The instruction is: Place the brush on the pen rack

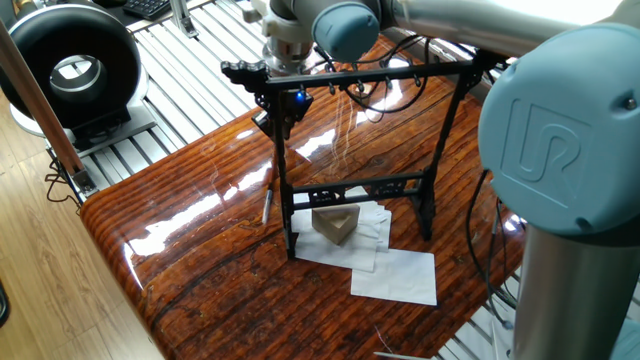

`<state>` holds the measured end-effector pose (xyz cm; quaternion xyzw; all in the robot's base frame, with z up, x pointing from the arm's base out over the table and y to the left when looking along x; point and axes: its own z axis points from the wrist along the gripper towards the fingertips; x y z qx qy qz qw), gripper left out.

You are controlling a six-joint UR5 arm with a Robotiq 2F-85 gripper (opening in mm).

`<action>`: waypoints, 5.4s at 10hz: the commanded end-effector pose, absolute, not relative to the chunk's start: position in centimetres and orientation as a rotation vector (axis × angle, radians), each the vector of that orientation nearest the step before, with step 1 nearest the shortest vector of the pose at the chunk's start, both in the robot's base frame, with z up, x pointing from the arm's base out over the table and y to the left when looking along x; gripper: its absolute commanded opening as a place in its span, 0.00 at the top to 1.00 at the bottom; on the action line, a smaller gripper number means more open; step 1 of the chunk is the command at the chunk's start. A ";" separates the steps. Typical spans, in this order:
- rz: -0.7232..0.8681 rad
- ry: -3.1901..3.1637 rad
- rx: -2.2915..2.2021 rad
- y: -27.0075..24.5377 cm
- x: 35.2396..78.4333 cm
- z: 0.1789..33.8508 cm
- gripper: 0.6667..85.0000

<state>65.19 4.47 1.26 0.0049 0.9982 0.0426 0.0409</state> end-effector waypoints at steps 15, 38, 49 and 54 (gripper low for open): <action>0.465 3.239 0.091 9.3 59.7 1.5 0.70; 0.396 3.204 0.534 9.1 60.9 1.3 0.70; 0.351 3.183 0.623 8.6 61.3 0.5 0.73; 0.300 3.167 0.706 8.3 61.6 0.4 0.77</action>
